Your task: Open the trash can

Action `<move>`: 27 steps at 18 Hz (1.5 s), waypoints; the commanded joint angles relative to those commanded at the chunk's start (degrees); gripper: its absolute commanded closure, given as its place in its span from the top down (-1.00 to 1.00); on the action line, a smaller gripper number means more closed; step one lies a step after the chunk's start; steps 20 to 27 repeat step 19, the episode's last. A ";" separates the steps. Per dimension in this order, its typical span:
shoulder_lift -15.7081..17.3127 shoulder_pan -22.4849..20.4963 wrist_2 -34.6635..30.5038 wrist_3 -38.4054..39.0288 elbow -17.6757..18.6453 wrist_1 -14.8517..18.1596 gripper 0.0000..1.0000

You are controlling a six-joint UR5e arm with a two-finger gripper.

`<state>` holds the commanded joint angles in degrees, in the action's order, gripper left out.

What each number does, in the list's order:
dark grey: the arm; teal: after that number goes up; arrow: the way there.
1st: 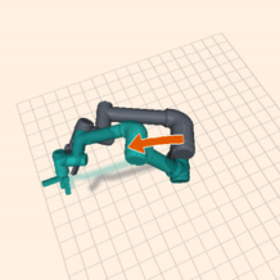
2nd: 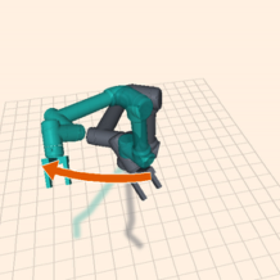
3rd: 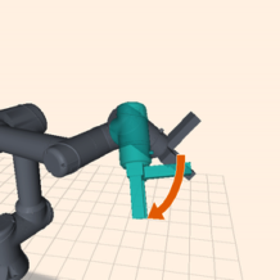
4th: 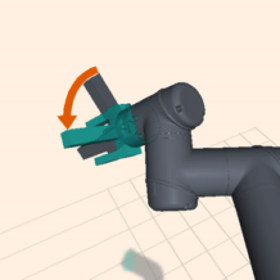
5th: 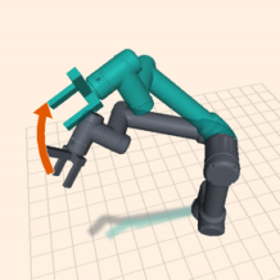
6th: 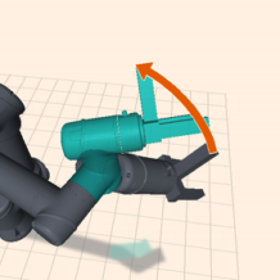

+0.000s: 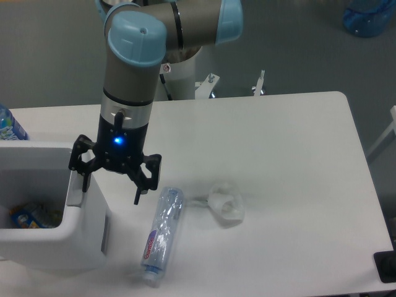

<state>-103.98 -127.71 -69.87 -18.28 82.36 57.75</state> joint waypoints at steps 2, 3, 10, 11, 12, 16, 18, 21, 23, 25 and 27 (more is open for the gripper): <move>0.44 -0.17 -1.05 -0.09 -1.76 0.09 1.00; 0.70 -0.35 -2.36 -0.18 -2.29 0.00 1.00; 2.37 -1.49 -22.31 -4.13 -2.12 1.05 1.00; 2.37 -2.02 -22.32 -5.27 -1.94 1.14 1.00; 2.37 -2.54 -22.50 -7.37 -1.94 1.40 1.00; 3.25 -4.66 -25.13 -17.56 -1.33 6.06 1.00; 4.04 -5.53 -25.14 -20.21 -0.54 6.06 1.00; 4.57 -5.97 -25.14 -20.57 -0.19 6.15 1.00; 4.57 -5.97 -25.14 -20.57 -0.19 6.15 1.00; 4.57 -5.97 -25.14 -20.57 -0.19 6.15 1.00; 4.57 -5.97 -25.14 -20.57 -0.19 6.15 1.00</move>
